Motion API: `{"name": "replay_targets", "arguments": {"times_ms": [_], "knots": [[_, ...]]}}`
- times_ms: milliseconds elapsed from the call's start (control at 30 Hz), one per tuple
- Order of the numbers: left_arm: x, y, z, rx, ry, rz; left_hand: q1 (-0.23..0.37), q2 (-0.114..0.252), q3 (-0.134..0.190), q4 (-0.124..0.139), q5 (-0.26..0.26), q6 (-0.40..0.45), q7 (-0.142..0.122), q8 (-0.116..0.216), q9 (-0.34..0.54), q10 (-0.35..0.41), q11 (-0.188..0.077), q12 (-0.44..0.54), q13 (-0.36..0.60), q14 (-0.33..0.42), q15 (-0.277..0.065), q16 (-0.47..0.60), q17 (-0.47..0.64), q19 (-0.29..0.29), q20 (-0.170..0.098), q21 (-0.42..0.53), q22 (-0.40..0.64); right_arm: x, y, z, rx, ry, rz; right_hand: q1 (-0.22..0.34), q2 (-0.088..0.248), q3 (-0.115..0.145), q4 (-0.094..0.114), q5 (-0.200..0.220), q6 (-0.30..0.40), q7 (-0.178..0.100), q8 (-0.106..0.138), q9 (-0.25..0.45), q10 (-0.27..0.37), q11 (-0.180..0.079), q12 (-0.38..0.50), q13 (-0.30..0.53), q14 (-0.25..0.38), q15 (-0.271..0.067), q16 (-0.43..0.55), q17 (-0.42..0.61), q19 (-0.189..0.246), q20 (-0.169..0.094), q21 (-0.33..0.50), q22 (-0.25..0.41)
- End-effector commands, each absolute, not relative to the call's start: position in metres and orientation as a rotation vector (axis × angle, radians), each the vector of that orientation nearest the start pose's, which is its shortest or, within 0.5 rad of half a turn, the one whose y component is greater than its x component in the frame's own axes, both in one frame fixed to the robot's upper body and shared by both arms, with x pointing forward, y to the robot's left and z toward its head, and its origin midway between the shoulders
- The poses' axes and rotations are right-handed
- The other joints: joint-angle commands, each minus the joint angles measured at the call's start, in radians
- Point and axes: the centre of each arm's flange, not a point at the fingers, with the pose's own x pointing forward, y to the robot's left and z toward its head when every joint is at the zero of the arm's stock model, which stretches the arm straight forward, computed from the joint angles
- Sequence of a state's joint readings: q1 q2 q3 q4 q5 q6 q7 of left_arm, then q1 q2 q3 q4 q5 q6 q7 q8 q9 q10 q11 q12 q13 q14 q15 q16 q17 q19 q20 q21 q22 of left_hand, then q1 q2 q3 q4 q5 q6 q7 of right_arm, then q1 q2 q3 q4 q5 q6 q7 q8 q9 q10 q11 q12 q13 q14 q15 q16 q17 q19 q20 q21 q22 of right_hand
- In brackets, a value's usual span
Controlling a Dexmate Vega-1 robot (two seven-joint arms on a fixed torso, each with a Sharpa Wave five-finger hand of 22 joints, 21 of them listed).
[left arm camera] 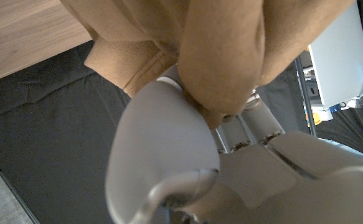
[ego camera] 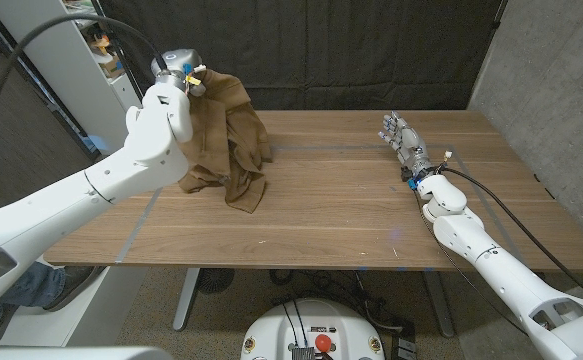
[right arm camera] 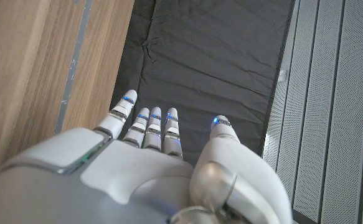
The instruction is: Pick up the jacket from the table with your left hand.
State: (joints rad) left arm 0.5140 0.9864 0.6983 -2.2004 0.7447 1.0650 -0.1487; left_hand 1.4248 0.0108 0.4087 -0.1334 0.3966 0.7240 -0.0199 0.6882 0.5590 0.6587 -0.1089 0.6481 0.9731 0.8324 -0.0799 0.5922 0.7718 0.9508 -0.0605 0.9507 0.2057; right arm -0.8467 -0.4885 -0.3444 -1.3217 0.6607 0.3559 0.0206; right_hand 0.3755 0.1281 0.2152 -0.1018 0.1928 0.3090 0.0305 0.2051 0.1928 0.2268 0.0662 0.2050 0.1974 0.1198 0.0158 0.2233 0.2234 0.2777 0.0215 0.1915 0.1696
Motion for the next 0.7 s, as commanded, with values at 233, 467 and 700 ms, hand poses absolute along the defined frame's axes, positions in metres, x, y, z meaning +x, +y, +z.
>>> {"name": "replay_targets", "arguments": {"times_ms": [233,467,700], "knots": [[0.464,0.272,0.207,1.393,-0.503,0.728,0.044,0.035,0.049,-0.035,0.009,0.019,0.001,0.013,0.007,0.011,-0.003,-0.008,0.013,0.033,-0.059,0.006,0.012,-0.013,-0.003,0.020,-0.001,0.637,-0.291,-0.006,0.095,-0.702,0.199,0.009,0.003,-0.001,0.001,0.003,0.009,-0.002,-0.001,0.004,0.008,0.001,0.000,0.003,0.009,-0.002,0.003,0.002,0.002,0.002,0.002,0.002],[0.452,0.274,0.214,1.367,-0.520,0.751,0.043,0.033,0.053,-0.035,0.011,0.020,0.004,0.014,0.009,0.011,-0.002,-0.014,0.016,0.033,-0.059,0.006,0.017,-0.018,-0.003,0.030,-0.002,0.636,-0.292,-0.004,0.090,-0.705,0.200,0.009,0.003,-0.001,0.001,0.003,0.009,-0.002,-0.002,0.004,0.008,0.002,-0.001,0.003,0.009,-0.001,0.003,0.002,0.003,0.002,0.002,0.002],[0.448,0.273,0.217,1.371,-0.520,0.760,0.040,0.033,0.058,-0.034,0.015,0.021,0.001,0.013,0.008,0.017,-0.002,-0.019,0.020,0.039,-0.055,0.007,0.022,-0.020,-0.005,0.041,-0.004,0.636,-0.291,-0.002,0.087,-0.706,0.206,0.009,0.004,-0.001,0.001,0.003,0.009,-0.003,-0.002,0.004,0.008,0.001,-0.001,0.003,0.010,-0.002,0.003,0.002,0.003,0.001,0.002,0.002]]}}
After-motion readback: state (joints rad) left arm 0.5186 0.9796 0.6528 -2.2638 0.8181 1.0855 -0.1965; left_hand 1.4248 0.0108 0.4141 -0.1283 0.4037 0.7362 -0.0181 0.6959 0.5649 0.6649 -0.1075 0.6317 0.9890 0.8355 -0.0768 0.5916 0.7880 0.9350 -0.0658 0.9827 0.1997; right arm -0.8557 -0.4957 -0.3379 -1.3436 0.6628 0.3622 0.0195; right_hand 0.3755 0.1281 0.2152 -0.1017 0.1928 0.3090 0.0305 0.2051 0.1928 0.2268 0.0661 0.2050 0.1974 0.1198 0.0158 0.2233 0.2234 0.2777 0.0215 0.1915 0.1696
